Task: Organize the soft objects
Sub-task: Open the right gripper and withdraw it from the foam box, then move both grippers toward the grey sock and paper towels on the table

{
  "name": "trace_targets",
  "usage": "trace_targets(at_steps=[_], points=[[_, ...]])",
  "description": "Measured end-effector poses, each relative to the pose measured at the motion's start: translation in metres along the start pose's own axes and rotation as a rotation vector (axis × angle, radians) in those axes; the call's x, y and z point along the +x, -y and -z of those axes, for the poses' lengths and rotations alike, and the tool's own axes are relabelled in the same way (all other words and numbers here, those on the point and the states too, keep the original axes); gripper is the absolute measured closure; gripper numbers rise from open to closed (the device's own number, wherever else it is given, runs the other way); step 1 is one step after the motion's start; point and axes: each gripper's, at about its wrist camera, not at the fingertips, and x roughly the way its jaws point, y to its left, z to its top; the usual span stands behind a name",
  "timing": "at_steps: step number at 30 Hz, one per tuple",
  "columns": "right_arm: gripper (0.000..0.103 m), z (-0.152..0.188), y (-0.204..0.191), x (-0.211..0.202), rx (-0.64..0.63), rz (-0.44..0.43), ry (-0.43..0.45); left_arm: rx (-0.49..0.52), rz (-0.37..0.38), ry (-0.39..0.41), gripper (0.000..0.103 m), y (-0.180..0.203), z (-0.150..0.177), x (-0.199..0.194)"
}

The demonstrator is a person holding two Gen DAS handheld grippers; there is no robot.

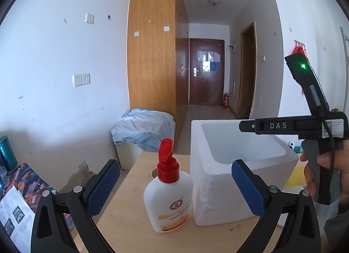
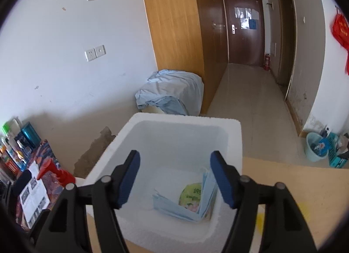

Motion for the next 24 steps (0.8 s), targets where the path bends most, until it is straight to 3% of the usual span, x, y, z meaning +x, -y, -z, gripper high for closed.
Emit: trace_targets(at_steps=[9,13,24], points=[[0.031,0.001,0.0,-0.031,0.005,0.023,0.025,-0.003,0.014,0.018,0.001,0.006,-0.005,-0.015],[0.021,0.009,-0.001,-0.063,0.006,0.039,0.059,-0.001,0.038,0.045,0.001,0.014,-0.008,-0.035],[0.014,0.048,0.003,-0.159,0.031,0.089,0.162,0.007,0.092,0.077,0.001,0.042,-0.007,-0.097]])
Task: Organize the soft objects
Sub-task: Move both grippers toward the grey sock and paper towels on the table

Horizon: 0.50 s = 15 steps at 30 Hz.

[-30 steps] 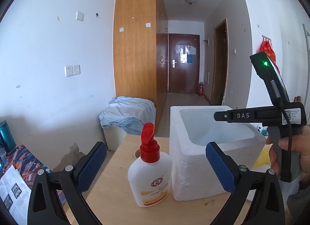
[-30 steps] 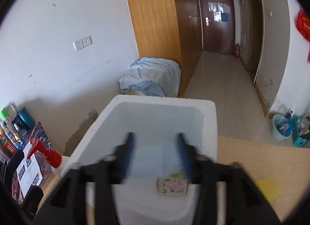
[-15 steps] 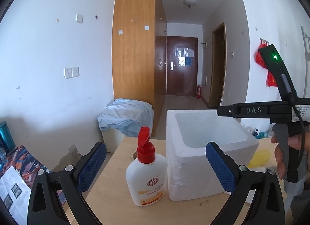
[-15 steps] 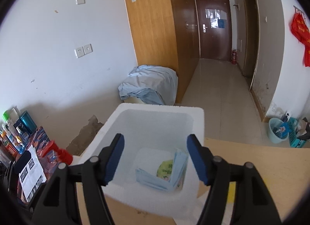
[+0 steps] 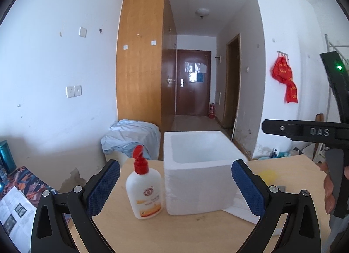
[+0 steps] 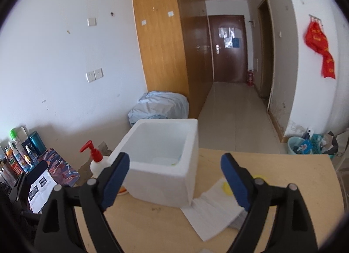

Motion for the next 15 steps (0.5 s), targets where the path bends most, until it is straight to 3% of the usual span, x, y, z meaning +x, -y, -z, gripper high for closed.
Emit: trace_targets(at_steps=[15], points=[[0.006,0.054,0.012,-0.087,0.013,0.088,0.1,0.02,0.075,-0.002,0.001,0.042,0.01,-0.059]])
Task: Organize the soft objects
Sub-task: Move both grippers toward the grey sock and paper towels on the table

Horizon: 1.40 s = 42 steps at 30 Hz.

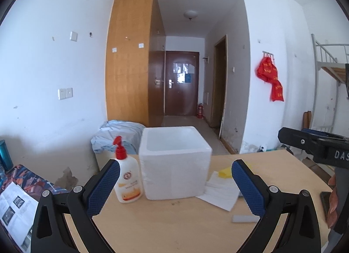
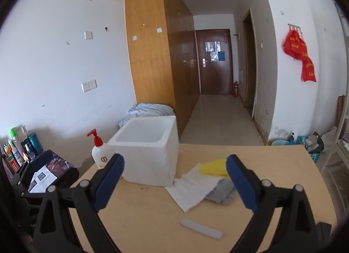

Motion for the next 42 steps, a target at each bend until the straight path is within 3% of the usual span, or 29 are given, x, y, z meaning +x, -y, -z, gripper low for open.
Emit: trace_targets(at_steps=[9,19,42], points=[[0.002,0.031,0.018,-0.031,0.054,0.065,0.04,-0.004,0.047,-0.023,0.0,0.019,0.019,-0.009],[0.002,0.056,0.038,-0.039,0.079,0.108,0.029,0.016,0.08,-0.047,0.0,0.041,0.038,-0.006],[0.002,0.069,0.072,0.002,0.08,0.106,-0.074,0.067,0.129,-0.173,0.0,0.071,0.059,0.049]])
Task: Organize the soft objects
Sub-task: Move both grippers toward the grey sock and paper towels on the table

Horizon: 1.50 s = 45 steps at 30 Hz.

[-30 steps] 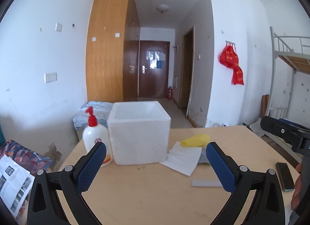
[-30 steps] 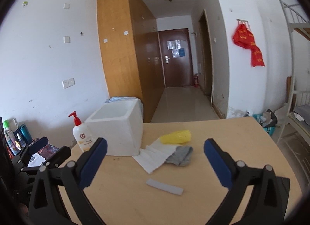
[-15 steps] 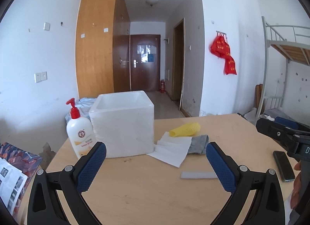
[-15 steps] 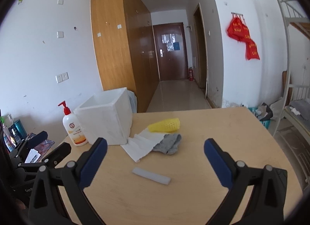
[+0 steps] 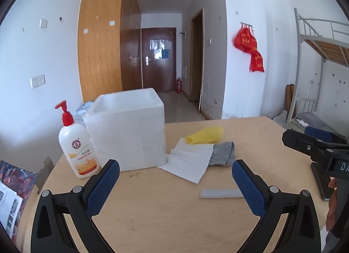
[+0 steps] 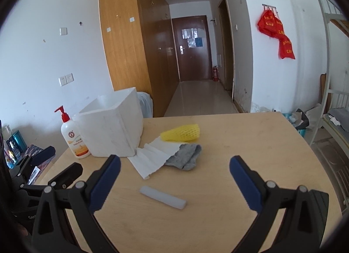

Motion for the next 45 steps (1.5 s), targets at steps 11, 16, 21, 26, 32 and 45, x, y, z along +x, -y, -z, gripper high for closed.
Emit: trace_targets(at_steps=[11,16,21,26,32,45], points=[[0.002,0.002,0.018,0.042,0.019,0.003,-0.095,-0.006,0.029,-0.089,0.0,0.01,0.013,0.039],[0.002,0.003,0.023,0.057,0.006,-0.004,-0.118,0.014,0.052,-0.132,0.0,0.017,0.017,0.054],[0.002,0.004,0.036,0.072,0.039,-0.02,-0.142,-0.019,0.108,-0.214,0.0,0.026,0.029,0.078],[0.002,-0.006,0.04,0.091,0.006,-0.011,-0.172,-0.048,0.119,-0.288,0.0,0.033,0.035,0.105],[0.002,-0.011,0.048,0.124,-0.012,-0.019,-0.236,-0.06,0.135,-0.351,0.0,0.042,0.04,0.129],[0.002,-0.005,0.071,0.163,-0.028,-0.033,-0.27,-0.015,0.116,-0.4,0.013,0.051,0.047,0.156]])
